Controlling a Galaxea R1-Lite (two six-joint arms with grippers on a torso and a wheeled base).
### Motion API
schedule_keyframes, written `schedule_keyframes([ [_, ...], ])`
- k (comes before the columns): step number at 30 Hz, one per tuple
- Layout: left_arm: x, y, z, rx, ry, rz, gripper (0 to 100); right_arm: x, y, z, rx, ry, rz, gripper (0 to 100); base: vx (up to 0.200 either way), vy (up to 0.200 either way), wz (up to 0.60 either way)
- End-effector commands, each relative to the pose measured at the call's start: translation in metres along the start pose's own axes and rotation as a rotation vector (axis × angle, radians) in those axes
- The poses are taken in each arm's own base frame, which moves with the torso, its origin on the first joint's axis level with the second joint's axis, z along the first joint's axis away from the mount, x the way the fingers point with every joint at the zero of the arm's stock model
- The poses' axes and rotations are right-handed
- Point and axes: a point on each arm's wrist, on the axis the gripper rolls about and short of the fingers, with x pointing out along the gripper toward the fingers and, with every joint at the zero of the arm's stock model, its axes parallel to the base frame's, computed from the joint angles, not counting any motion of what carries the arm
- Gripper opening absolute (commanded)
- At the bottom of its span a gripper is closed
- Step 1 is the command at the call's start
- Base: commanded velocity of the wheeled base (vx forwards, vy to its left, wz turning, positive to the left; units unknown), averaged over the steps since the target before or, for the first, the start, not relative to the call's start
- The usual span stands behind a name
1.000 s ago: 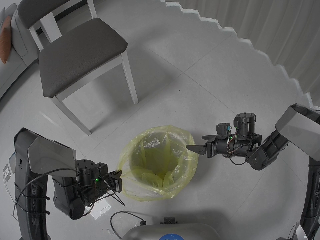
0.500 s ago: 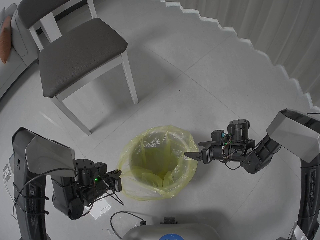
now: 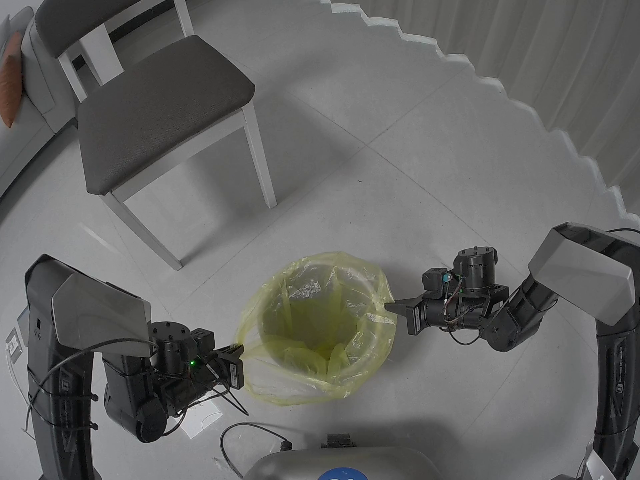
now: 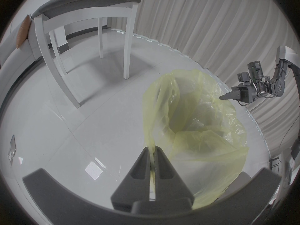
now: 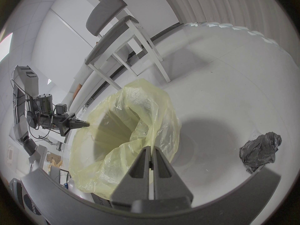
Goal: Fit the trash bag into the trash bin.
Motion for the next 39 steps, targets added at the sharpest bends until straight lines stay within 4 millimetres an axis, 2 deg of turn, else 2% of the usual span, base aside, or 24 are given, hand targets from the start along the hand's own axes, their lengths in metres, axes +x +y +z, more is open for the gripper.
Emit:
schedule_keyframes([
  [1, -0.008, -0.001, -0.004, -0.002, 0.018, -0.003, 0, -0.008, 0.005, -0.006, -0.006, 0.025, 0.002, 0, 0.000, 0.000, 0.00],
  [8, -0.013, -0.002, -0.010, -0.014, 0.049, -0.004, 0, -0.015, 0.008, -0.019, -0.006, 0.068, 0.001, 0, 0.000, 0.000, 0.00],
  [17, 0.021, 0.003, -0.002, -0.050, -0.035, 0.012, 0, -0.018, -0.028, -0.007, -0.007, 0.007, -0.070, 0, 0.000, 0.000, 0.00],
  [25, 0.036, 0.015, -0.011, -0.062, -0.026, 0.039, 0, -0.009, -0.042, -0.008, -0.005, -0.008, -0.086, 0, 0.000, 0.000, 0.00],
  [32, 0.029, 0.016, -0.018, -0.061, 0.014, 0.036, 0, -0.003, -0.042, -0.022, 0.011, 0.025, -0.078, 0, 0.000, 0.000, 0.00],
  [36, 0.020, 0.013, -0.018, -0.061, 0.031, 0.026, 0, -0.009, -0.037, -0.029, 0.017, 0.055, -0.076, 0, 0.000, 0.000, 0.00],
  [39, 0.015, 0.014, -0.014, -0.064, 0.024, 0.013, 0, -0.018, -0.036, -0.023, 0.001, 0.045, -0.083, 0, 0.000, 0.000, 0.00],
])
